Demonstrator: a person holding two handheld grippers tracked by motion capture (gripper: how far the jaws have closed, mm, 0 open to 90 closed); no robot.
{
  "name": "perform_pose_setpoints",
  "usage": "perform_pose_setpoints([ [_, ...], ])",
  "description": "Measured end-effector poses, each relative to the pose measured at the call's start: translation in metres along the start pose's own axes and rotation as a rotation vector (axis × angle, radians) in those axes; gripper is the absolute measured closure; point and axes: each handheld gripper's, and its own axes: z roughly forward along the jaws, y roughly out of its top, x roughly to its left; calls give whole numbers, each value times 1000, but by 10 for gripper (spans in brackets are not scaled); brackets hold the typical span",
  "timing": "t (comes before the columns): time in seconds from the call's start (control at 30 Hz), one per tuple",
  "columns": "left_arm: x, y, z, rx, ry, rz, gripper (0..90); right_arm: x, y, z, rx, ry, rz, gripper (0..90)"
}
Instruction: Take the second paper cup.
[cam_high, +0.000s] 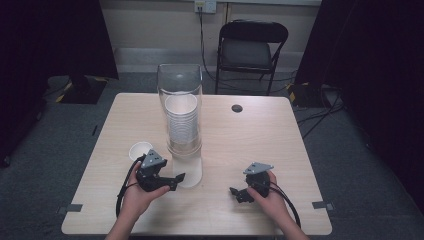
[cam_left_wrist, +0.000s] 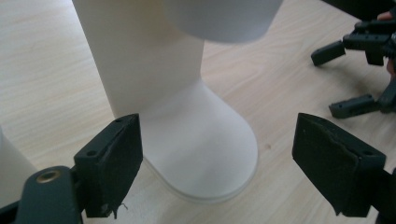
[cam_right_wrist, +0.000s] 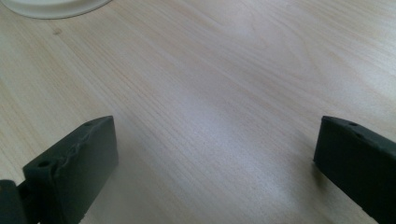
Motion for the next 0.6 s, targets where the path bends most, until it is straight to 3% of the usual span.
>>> perform_pose_setpoints([
  [0.17,3,12,0,2,5,-13,163,0,0,0,0,0,-1,0],
  [0.4,5,28,1,-57,14,-27,163,0,0,0,1,0,-2,0],
  [0.6,5,32,6,-75,14,-35,177,0,0,0,0,0,-1,0],
])
